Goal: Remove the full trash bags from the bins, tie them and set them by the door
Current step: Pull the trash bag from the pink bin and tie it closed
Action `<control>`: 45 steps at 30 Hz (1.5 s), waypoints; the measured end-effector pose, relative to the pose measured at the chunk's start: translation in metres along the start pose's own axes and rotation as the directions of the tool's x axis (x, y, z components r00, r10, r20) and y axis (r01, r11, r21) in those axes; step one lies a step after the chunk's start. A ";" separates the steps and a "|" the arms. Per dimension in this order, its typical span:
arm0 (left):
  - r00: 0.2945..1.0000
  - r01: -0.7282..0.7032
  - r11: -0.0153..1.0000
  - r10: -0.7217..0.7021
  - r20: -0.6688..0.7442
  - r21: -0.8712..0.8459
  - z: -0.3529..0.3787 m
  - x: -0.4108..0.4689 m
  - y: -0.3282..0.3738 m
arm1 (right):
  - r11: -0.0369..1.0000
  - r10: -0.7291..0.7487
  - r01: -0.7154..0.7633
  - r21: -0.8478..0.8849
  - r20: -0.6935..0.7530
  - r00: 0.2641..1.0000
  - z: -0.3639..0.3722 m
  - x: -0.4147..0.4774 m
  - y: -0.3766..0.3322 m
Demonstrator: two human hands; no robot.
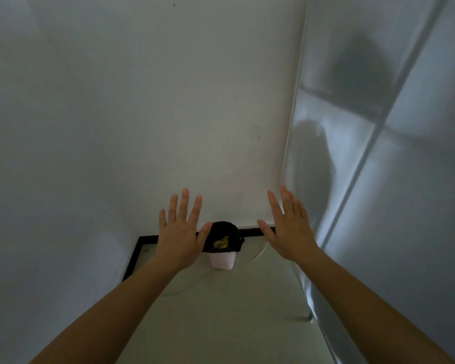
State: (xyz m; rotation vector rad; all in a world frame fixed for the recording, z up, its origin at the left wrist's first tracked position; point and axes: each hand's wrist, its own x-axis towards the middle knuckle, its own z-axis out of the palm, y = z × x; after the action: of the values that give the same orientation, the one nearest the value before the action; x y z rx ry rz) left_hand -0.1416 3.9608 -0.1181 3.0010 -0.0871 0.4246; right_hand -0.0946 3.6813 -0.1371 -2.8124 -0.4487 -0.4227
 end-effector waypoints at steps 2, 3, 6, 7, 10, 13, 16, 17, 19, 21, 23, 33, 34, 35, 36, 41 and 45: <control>1.000 0.005 1.000 -0.004 -0.015 0.014 0.012 0.035 -0.015 | 1.000 -0.014 0.014 0.001 0.009 1.000 0.017 0.039 0.003; 1.000 0.008 1.000 -0.007 -0.019 0.017 0.019 0.054 -0.023 | 1.000 -0.024 0.024 -0.007 0.014 1.000 0.026 0.058 0.004; 1.000 0.014 1.000 -0.014 -0.010 0.001 0.046 0.111 -0.050 | 0.998 -0.037 0.038 -0.041 0.023 0.999 0.058 0.115 0.005; 1.000 0.006 1.000 -0.006 -0.010 -0.002 0.056 0.132 -0.060 | 0.998 -0.028 0.029 -0.056 0.018 0.999 0.069 0.135 0.006; 0.999 -0.039 0.999 0.039 0.002 -0.013 0.087 0.202 -0.093 | 0.996 0.004 -0.003 -0.090 0.015 1.000 0.102 0.198 0.006; 0.995 -0.087 0.996 0.088 0.042 -0.019 0.118 0.277 -0.133 | 0.991 0.044 -0.044 -0.124 0.002 0.999 0.140 0.265 0.007; 0.991 -0.108 0.993 0.111 0.076 -0.048 0.147 0.349 -0.174 | 0.984 0.143 -0.138 -0.116 0.037 0.989 0.180 0.325 0.008; 0.991 -0.107 0.993 0.111 0.077 -0.059 0.157 0.369 -0.185 | 0.981 0.164 -0.157 -0.118 0.053 0.985 0.193 0.341 0.009; 0.988 -0.109 0.991 0.117 0.101 -0.083 0.180 0.404 -0.204 | 0.975 0.190 -0.179 -0.130 0.079 0.979 0.222 0.368 0.011; 0.983 -0.106 0.987 0.122 0.138 -0.117 0.206 0.433 -0.215 | 0.969 0.222 -0.206 -0.137 0.112 0.969 0.249 0.387 0.015; 0.976 -0.081 0.986 0.108 0.187 -0.149 0.239 0.454 -0.218 | 0.964 0.247 -0.229 -0.136 0.137 0.959 0.276 0.398 0.023; 0.930 0.150 0.967 -0.067 0.360 -0.208 0.460 0.445 -0.189 | 0.965 0.244 -0.262 0.008 0.333 0.911 0.478 0.409 0.113; 0.928 0.169 0.964 -0.084 0.364 -0.207 0.487 0.440 -0.190 | 0.965 0.238 -0.260 0.021 0.338 0.910 0.506 0.406 0.122; 0.927 0.183 0.960 -0.097 0.363 -0.211 0.516 0.436 -0.193 | 0.965 0.235 -0.259 0.029 0.336 0.912 0.535 0.402 0.130; 0.929 0.188 0.958 -0.102 0.357 -0.217 0.545 0.430 -0.196 | 0.964 0.238 -0.265 0.036 0.335 0.912 0.564 0.397 0.138; 0.940 0.228 0.947 -0.153 0.305 -0.228 0.695 0.393 -0.220 | 0.928 0.303 -0.358 0.103 0.348 0.887 0.710 0.356 0.167; 0.949 0.252 0.930 -0.183 0.257 -0.268 0.799 0.356 -0.248 | 0.836 0.362 -0.463 0.296 0.336 0.869 0.808 0.321 0.182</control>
State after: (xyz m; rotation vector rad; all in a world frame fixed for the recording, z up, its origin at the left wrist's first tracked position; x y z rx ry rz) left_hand 0.4359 4.0994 -0.8062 2.7055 0.1521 0.0351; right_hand 0.4543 3.8388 -0.8172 -2.4949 0.0504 0.1300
